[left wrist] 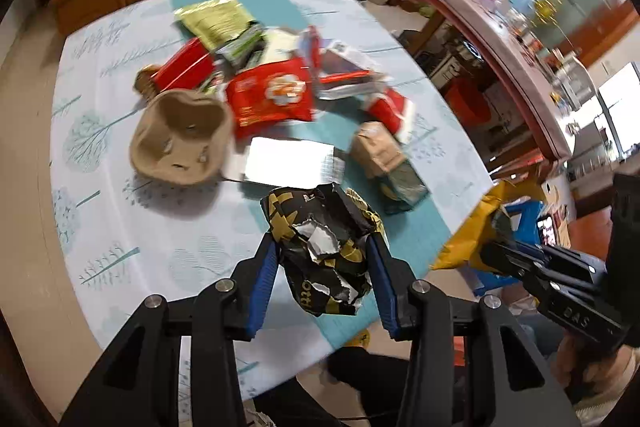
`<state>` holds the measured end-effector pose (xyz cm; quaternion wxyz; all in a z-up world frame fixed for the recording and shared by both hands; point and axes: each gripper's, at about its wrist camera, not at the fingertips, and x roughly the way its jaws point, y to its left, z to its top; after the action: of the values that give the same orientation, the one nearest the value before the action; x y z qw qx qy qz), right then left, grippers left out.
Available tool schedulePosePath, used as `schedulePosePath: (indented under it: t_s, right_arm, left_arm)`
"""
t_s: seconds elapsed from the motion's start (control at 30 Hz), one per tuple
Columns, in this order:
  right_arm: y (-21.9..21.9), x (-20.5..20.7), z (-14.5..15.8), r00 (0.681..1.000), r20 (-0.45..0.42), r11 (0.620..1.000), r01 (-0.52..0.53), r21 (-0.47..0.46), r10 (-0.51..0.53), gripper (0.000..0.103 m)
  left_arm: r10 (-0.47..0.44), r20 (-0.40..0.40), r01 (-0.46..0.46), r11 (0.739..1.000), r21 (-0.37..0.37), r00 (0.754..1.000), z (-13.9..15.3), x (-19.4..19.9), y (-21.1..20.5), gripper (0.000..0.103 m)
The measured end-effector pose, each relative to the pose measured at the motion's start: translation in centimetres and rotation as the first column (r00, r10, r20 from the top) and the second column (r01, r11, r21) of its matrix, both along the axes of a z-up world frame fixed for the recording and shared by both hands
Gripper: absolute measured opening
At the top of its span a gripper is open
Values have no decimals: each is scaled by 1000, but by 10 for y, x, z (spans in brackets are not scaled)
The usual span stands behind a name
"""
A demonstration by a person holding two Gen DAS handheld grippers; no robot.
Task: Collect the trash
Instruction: 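Carry both items down over the black bin and open both grippers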
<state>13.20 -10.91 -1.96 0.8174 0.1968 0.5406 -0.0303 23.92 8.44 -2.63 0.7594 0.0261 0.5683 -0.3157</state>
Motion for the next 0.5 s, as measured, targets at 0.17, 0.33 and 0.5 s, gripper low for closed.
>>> schedulePosePath:
  t_s: [0.17,0.33,0.5]
  right_arm:
    - [-23,-22,-5,1000,0,1000,-31,4,31,19]
    - [-49,-40,-13,992,7,992,-122,23,122,19]
    - [-79,-62,-27,963,-7,962,-269,36,269,19]
  left_arm:
    - [-38,43,37,999,11,998,8,-39,-30,42]
    - [57,55,-57,998,7,997,9,-80,-58,42]
    - [162,15,-163,986,31,987,-8,-131,-91,42]
